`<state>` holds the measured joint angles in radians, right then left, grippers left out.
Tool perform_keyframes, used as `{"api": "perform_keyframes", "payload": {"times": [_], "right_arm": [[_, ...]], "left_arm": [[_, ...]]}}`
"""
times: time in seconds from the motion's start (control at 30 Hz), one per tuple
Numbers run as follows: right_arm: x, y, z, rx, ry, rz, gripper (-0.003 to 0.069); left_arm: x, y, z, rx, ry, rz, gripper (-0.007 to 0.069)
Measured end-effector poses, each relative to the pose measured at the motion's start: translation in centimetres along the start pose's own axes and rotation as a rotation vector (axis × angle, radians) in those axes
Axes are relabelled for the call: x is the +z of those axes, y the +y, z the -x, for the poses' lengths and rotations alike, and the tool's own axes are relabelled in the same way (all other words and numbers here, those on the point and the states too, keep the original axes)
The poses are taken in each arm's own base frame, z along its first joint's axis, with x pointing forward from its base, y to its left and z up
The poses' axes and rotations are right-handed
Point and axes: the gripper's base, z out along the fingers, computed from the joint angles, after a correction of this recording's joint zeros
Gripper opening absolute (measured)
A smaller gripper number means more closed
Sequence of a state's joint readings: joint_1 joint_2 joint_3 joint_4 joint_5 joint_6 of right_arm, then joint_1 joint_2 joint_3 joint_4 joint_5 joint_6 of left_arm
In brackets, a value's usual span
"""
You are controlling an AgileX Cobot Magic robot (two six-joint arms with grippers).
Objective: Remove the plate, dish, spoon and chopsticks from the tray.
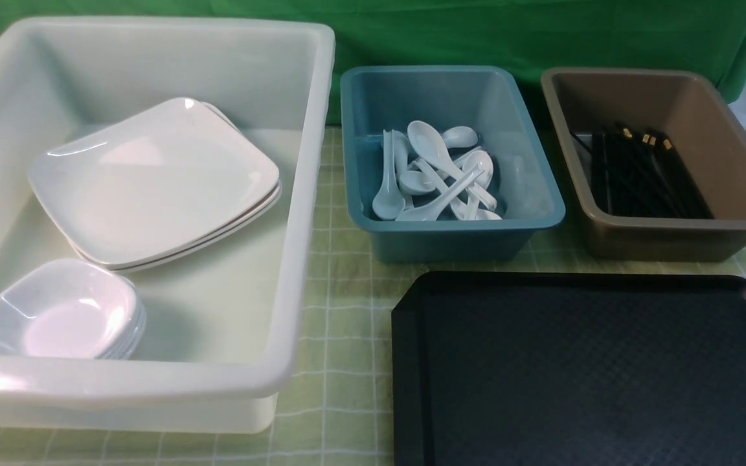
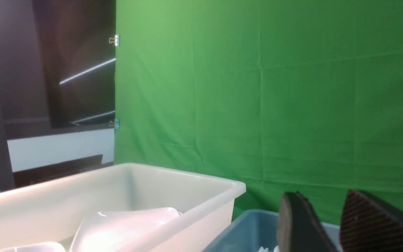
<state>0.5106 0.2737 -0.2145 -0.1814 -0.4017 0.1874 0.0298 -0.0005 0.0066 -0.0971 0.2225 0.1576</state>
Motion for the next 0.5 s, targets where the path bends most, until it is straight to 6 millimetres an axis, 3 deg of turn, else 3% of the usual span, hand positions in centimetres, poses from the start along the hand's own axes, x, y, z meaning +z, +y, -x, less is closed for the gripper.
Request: {"api": "perform_keyframes", "payload": {"times": [0.33, 0.5], "right_arm": [[0.00, -0.04, -0.04, 0.014, 0.004, -0.005, 0.0237], [-0.01, -0.33, -0.02, 0.134, -0.002, -0.037, 0.0237]], "left_arm": [[0.00, 0.00, 0.00, 0.002, 0.000, 0.000, 0.0003], [0.00, 0.00, 0.00, 0.002, 0.000, 0.000, 0.0003]]}}
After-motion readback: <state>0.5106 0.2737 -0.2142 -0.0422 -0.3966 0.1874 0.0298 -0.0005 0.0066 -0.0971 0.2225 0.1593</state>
